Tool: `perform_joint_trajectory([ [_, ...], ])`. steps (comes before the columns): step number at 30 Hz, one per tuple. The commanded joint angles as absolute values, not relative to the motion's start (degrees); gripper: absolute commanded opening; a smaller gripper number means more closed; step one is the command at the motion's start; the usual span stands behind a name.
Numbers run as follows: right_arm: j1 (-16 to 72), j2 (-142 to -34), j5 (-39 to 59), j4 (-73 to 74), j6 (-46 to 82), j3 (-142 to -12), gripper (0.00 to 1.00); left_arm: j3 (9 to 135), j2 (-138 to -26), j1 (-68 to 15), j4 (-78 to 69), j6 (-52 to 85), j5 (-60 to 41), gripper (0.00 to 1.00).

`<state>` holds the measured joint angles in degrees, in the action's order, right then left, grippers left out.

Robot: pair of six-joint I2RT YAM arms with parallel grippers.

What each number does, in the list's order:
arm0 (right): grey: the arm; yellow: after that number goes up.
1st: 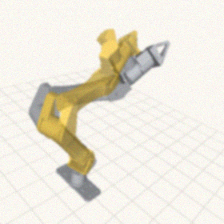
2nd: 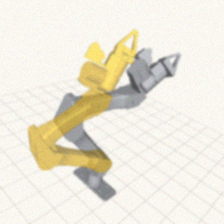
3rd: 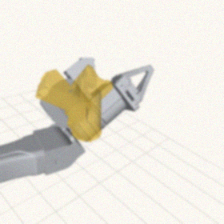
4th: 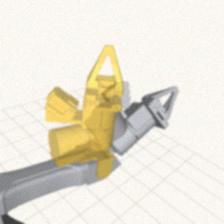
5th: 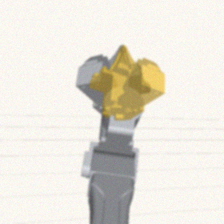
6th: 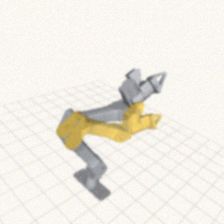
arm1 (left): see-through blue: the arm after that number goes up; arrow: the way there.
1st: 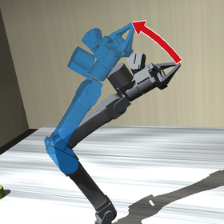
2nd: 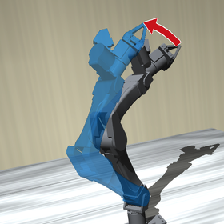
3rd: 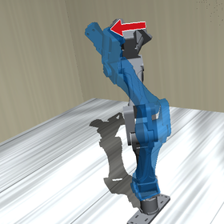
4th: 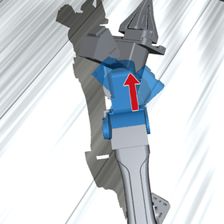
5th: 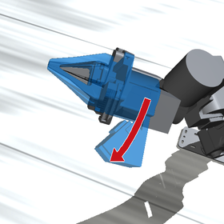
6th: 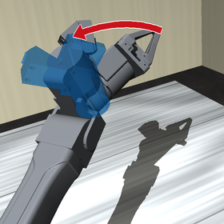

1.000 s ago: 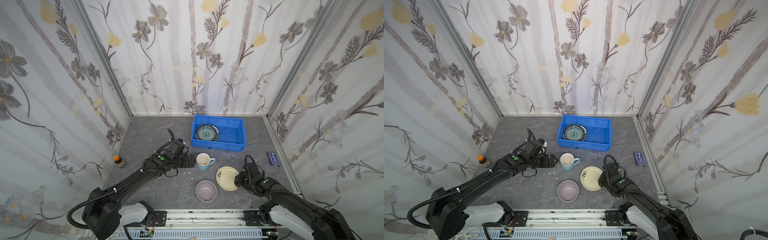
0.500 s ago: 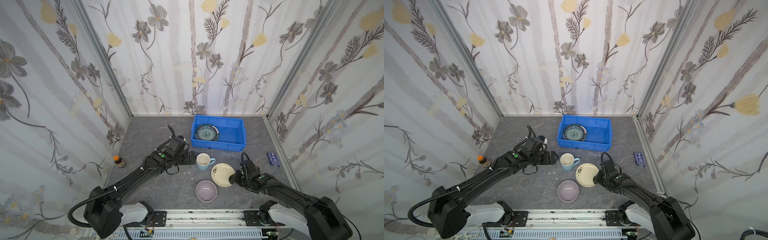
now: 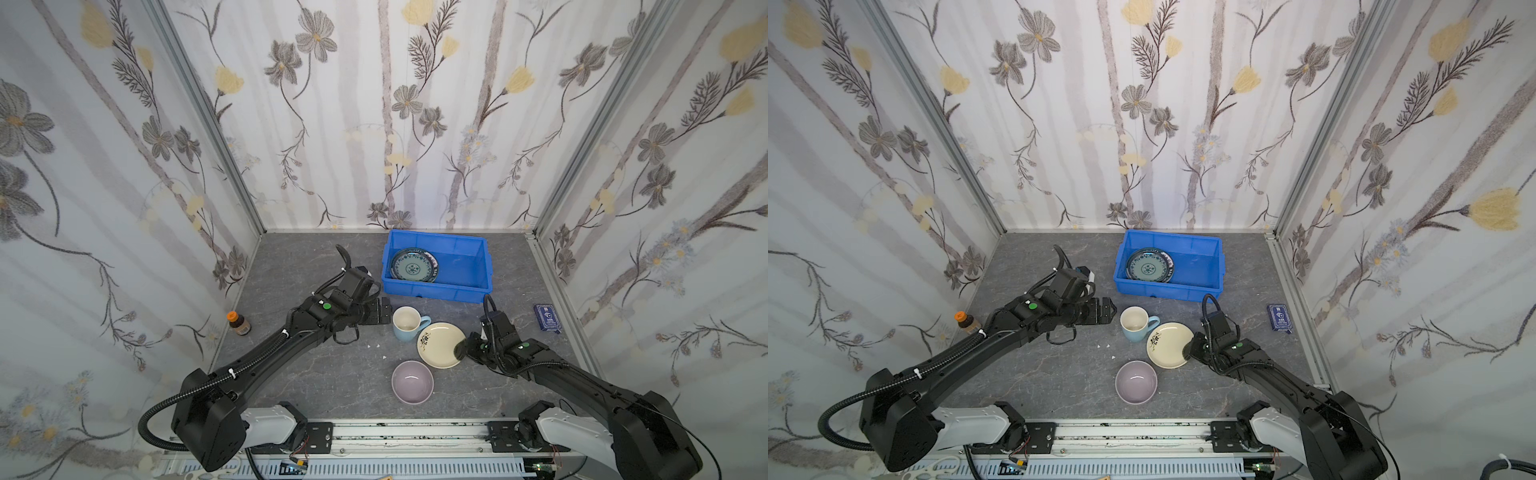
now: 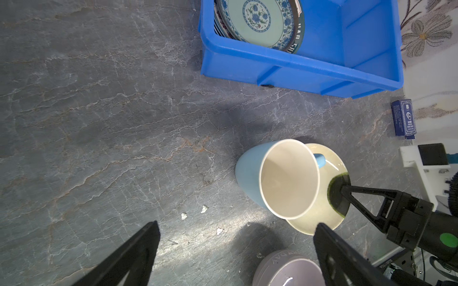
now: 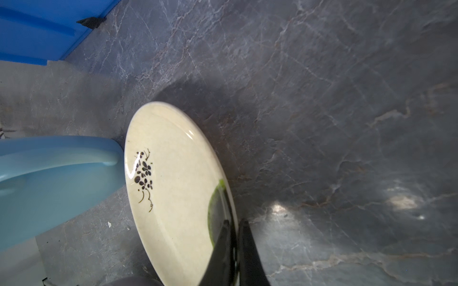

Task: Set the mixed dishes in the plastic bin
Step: 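Tilt up and lift the cream saucer with right gripper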

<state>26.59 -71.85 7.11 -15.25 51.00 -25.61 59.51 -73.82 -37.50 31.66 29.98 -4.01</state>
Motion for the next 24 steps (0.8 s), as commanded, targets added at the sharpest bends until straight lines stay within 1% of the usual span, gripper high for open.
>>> perform_joint_trajectory([
  [1,25.4,-70.7,6.5,-16.2,49.2,-25.9,0.02,60.5,-74.0,-37.5,32.4,30.0,-2.9,1.0],
  [5,23.4,-68.1,7.1,-17.0,47.8,-25.4,0.02,61.2,-74.1,-37.5,32.6,29.0,-2.8,1.0],
  [11,21.1,-64.5,8.3,-18.8,46.0,-25.9,0.02,63.6,-74.5,-37.4,34.4,27.7,0.0,1.0],
  [24,19.7,-59.0,10.0,-22.6,43.3,-28.7,0.02,66.7,-75.6,-37.5,35.9,27.8,0.1,1.0],
])
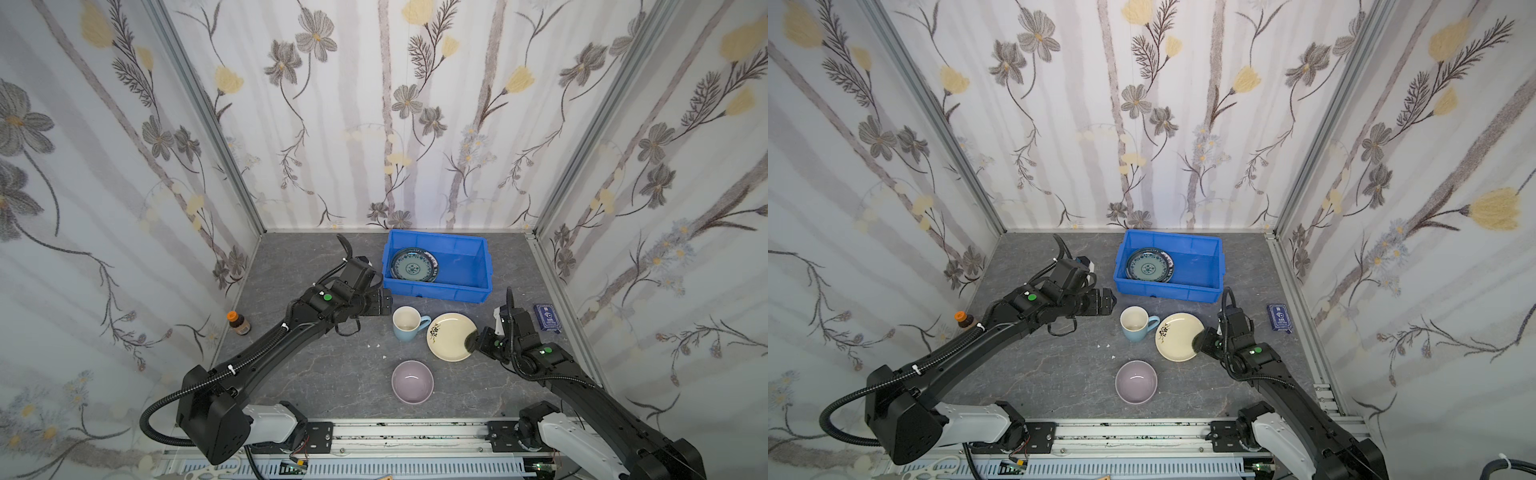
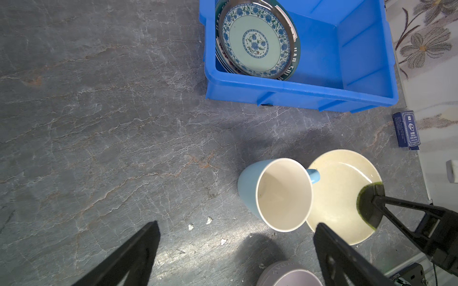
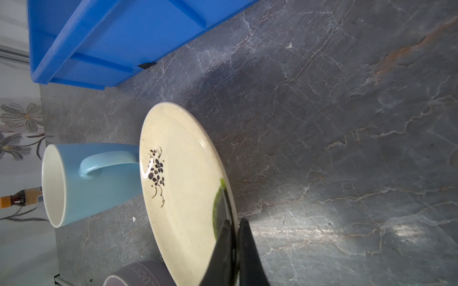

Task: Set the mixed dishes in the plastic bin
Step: 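Tilt up and lift the cream saucer with right gripper, then carry the cream saucer into the blue bin with right gripper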

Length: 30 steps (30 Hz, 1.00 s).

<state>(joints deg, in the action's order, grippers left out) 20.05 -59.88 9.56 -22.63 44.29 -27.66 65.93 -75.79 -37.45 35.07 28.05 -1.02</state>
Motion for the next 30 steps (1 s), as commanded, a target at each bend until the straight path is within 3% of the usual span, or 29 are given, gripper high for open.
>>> perform_joint_trajectory([
  [1,19.5,-58.7,9.8,-23.1,43.2,-29.0,0.02,66.9,-75.5,-37.4,35.9,27.7,0.2,1.0],
  [15,16.5,-55.8,9.1,-25.1,40.9,-33.6,0.02,70.7,-76.6,-37.5,37.7,27.0,1.1,1.0],
  [30,16.3,-65.5,10.7,-21.2,39.3,-46.0,0.01,72.8,-77.8,-37.3,38.9,25.3,3.1,1.0],
])
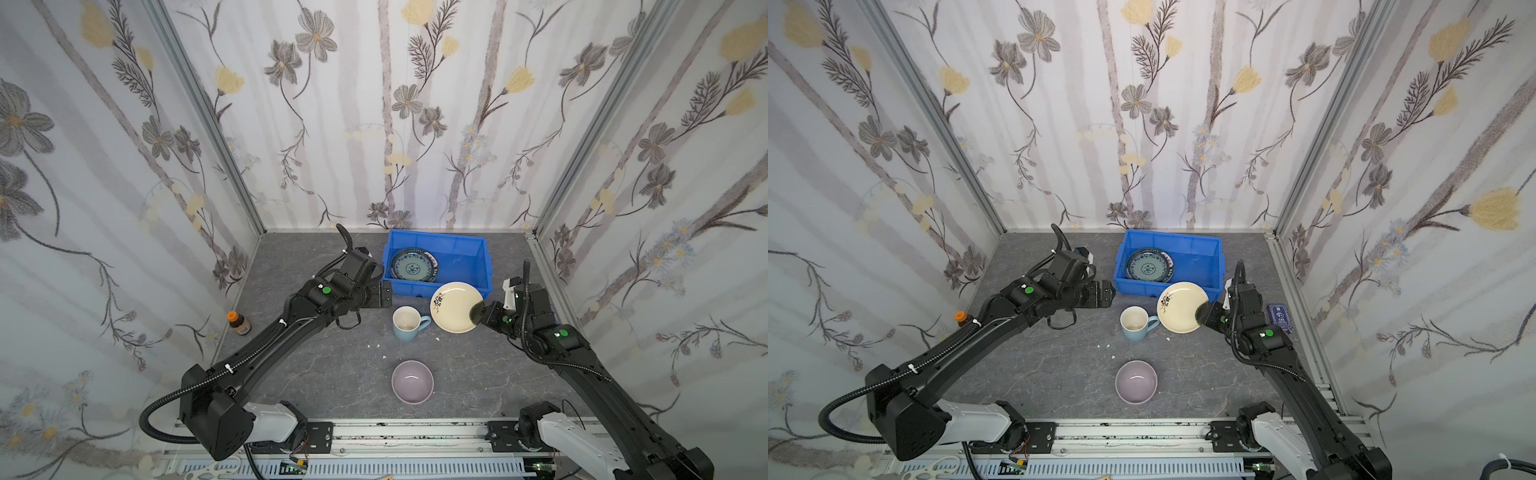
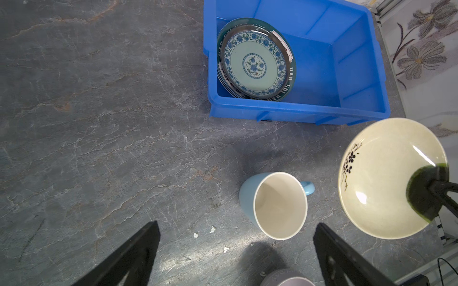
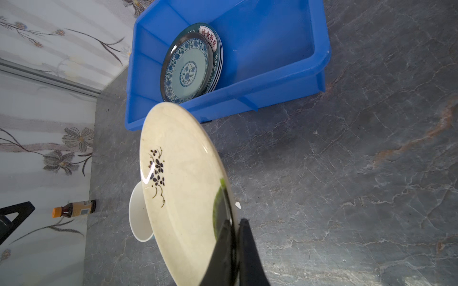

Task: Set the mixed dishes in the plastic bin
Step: 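Carry the cream saucer into the blue bin with right gripper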

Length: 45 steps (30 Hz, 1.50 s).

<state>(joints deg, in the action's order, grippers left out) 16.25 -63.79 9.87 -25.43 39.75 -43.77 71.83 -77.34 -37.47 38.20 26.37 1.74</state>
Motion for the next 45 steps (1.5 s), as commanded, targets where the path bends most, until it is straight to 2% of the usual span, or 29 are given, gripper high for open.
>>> perform_joint_trajectory([
  [1,16.3,-67.0,10.8,-20.5,39.2,-47.0,0.01,73.0,-78.0,-37.1,39.1,25.1,3.1,1.0],
  [12,16.3,-86.2,12.3,-13.0,37.9,-60.1,0.0,74.0,-79.0,-33.2,39.6,24.1,2.2,1.0],
  [25,15.9,-114.6,16.8,-12.4,36.8,-83.6,0.0,76.6,-82.6,-26.8,40.5,22.3,0.0,1.0],
  [45,15.3,-132.9,19.0,-14.2,36.7,-97.7,0.0,78.4,-88.3,-24.3,39.8,21.6,-2.0,1.0],
])
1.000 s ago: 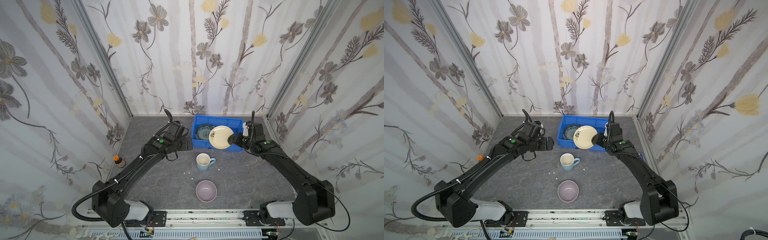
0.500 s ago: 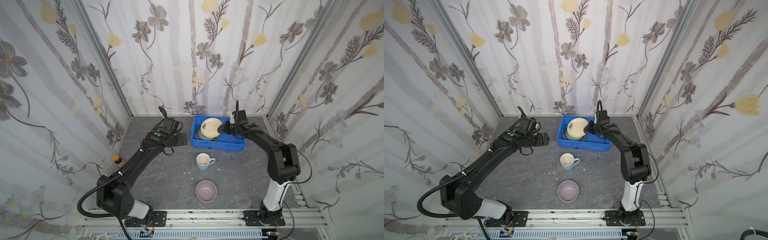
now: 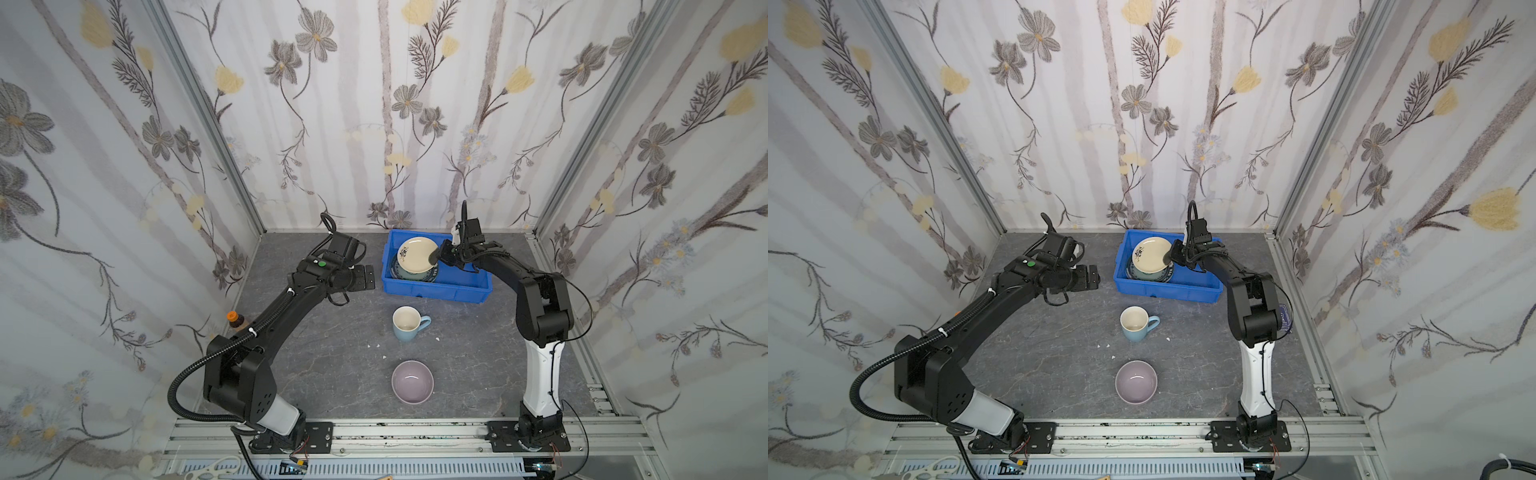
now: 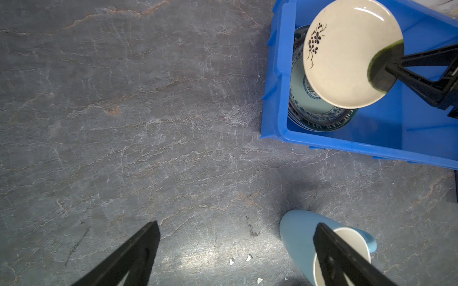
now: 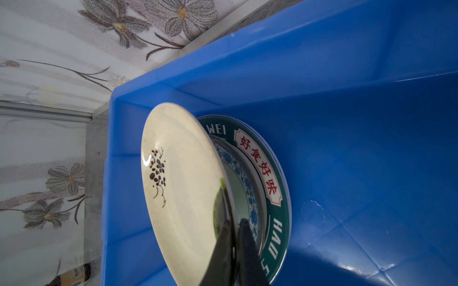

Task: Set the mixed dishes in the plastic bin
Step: 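Carry the cream saucer into the blue bin with right gripper, then lower the cream saucer onto the plate stack and open right gripper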

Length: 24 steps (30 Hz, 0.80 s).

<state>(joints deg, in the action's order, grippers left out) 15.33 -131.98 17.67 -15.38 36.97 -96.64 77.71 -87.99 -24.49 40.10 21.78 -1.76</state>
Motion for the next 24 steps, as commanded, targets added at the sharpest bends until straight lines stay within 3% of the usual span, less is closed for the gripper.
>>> perform_joint_trajectory([
  [1,15.3,-133.5,19.2,-14.2,36.7,-98.1,0.0,78.4,-88.4,-24.3,39.8,21.6,-1.9,1.0],
  [13,15.7,-136.9,21.0,-14.4,36.6,-99.8,0.01,78.3,-89.5,-24.3,39.6,22.0,-2.2,1.0],
  [24,16.3,-137.4,21.8,-15.6,35.9,-100.3,0.09,77.5,-88.6,-24.2,39.4,22.4,-2.3,1.0],
])
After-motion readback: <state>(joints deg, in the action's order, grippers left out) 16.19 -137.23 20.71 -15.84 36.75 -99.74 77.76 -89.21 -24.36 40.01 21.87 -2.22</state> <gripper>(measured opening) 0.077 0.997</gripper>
